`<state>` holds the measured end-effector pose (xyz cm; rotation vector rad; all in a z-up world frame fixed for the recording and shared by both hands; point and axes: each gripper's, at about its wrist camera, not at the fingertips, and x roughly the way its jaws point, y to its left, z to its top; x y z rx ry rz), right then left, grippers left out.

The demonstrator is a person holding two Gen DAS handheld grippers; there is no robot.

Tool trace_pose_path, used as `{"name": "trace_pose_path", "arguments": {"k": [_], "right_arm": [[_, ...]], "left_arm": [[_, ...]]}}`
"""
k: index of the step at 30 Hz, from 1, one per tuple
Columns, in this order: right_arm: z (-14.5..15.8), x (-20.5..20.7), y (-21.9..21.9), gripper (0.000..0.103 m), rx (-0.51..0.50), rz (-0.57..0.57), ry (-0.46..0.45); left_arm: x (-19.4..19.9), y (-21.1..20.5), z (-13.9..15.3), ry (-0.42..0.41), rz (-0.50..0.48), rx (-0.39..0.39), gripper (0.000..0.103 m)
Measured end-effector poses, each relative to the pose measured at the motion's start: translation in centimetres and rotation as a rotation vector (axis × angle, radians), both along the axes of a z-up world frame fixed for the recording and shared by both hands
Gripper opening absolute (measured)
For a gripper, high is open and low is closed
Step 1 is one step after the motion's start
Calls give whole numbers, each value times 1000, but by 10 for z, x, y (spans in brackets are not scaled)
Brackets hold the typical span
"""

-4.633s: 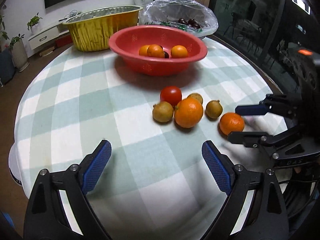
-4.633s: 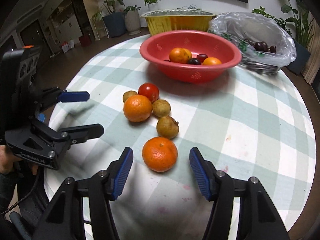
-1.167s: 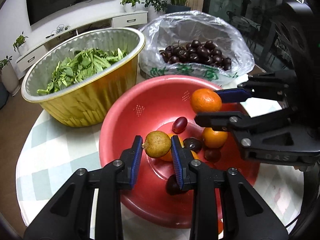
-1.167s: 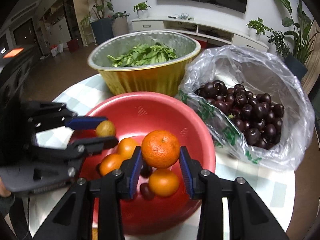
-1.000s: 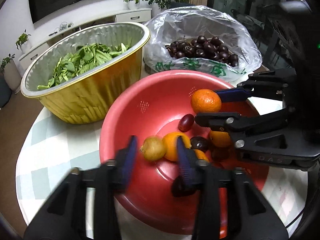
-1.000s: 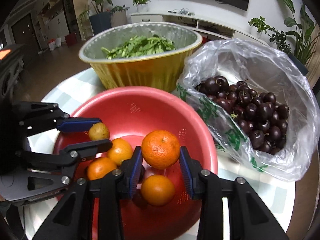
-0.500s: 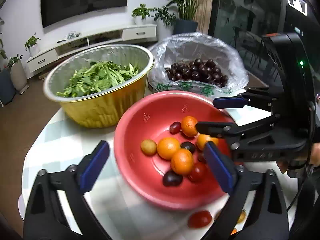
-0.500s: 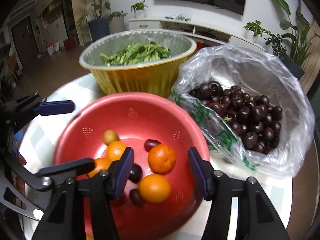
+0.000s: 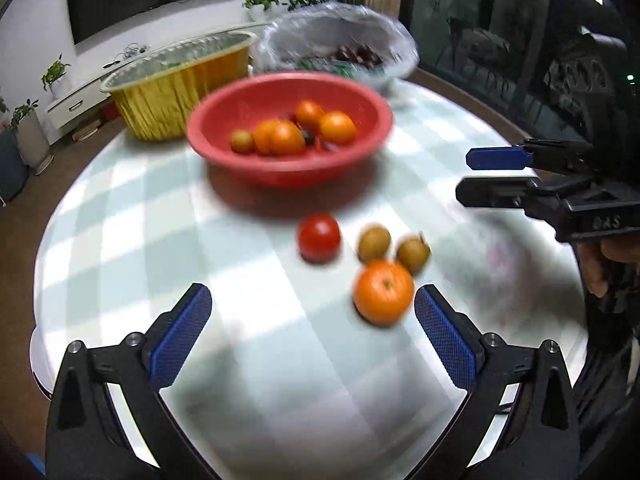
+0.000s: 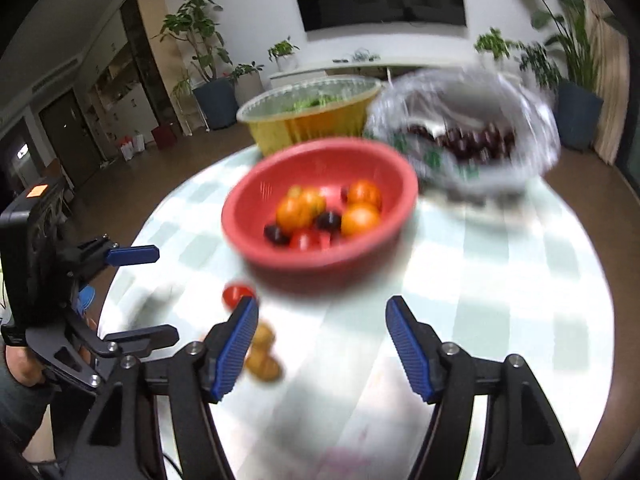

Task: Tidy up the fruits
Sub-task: 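Move the left gripper back to the pile and grasp a mandarin, then grasp a brown pear with the right gripper while the left holds the mandarin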

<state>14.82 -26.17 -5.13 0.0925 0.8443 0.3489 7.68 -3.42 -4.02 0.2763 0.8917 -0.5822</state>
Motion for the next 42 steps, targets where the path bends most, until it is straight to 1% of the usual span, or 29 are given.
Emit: {"name": "trace_pose_path", "arguments": {"k": [3, 4, 8, 9, 14, 16, 17, 19, 20, 21, 22, 23, 25, 27, 32, 38, 42], "right_arm": [[-13, -16, 4, 69, -12, 13, 21], [-16, -19, 5, 68, -5, 12, 31], [-17, -24, 2, 65, 11, 0, 35], [-17, -26, 2, 65, 10, 1, 34], [-16, -29, 4, 61, -6, 17, 27], [-17, -28, 5, 59, -9, 19, 33], [-18, -28, 4, 58, -9, 18, 35], [-20, -26, 4, 56, -8, 19, 39], [-20, -26, 4, 55, -10, 20, 41], [-21, -25, 4, 55, -13, 21, 42], [-22, -25, 5, 55, -14, 23, 43], [-22, -24, 5, 54, -16, 26, 44], [-23, -23, 7, 53, -25, 33, 48], [-24, -22, 8, 49, -29, 39, 52], [-26, -17, 18, 48, -50, 79, 58], [-34, -6, 36, 46, -84, 132, 83], [-38, 2, 44, 44, -111, 155, 95]], "left_arm": [[-8, -11, -16, 14, -5, 56, 103], [-11, -14, -20, 16, -10, 59, 103], [-14, -22, -28, 27, -20, 41, 103], [-14, -23, -31, 44, -18, 31, 103], [-4, -29, -37, 72, -14, 13, 101], [-4, -29, -39, 75, -12, 4, 90], [-4, -30, -38, 70, -8, 5, 88], [0, -31, -35, 67, -9, -1, 75], [0, -32, -35, 65, -11, -3, 72], [0, -32, -34, 65, -16, -7, 68], [0, -32, -33, 64, -21, -9, 61], [0, -32, -32, 62, -26, -12, 56], [-3, -36, -31, 60, -45, -19, 38], [-4, -38, -31, 56, -48, -16, 37], [-8, -29, -29, 72, -27, -49, 37], [-18, -4, -24, 88, 20, -91, 37], [-24, 13, -19, 82, 58, -110, 37]]}}
